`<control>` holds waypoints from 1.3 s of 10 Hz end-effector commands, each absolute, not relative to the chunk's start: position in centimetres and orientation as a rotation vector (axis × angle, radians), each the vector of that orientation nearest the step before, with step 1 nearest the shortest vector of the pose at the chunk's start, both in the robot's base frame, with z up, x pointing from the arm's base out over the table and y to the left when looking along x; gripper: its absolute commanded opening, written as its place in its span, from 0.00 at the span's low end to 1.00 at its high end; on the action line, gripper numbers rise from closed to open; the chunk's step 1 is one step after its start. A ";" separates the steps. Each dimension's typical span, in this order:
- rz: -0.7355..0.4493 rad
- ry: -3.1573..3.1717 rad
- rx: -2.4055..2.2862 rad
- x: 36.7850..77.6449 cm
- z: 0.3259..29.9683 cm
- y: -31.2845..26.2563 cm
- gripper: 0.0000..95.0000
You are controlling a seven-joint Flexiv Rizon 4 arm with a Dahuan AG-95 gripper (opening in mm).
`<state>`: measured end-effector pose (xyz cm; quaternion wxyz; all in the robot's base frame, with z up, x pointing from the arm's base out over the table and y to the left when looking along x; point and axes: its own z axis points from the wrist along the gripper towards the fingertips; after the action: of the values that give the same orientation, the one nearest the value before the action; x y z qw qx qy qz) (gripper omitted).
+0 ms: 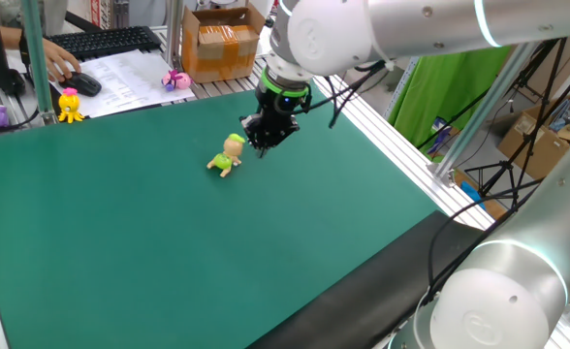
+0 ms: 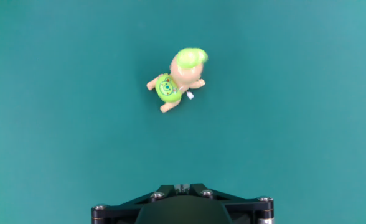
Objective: Grasp the moving object
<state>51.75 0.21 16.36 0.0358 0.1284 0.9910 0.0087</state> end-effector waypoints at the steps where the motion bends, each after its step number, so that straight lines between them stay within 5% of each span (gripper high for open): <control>1: 0.038 3.044 0.218 53.0 16.3 0.1 0.00; 4: 0.039 3.051 0.128 54.9 16.0 -0.1 0.00; 11: 0.081 2.978 0.751 56.6 15.5 -1.2 0.00; 13: 0.050 3.037 0.328 56.5 14.9 -2.3 0.00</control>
<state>56.42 -1.99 15.14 0.0425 0.1533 0.9870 0.0209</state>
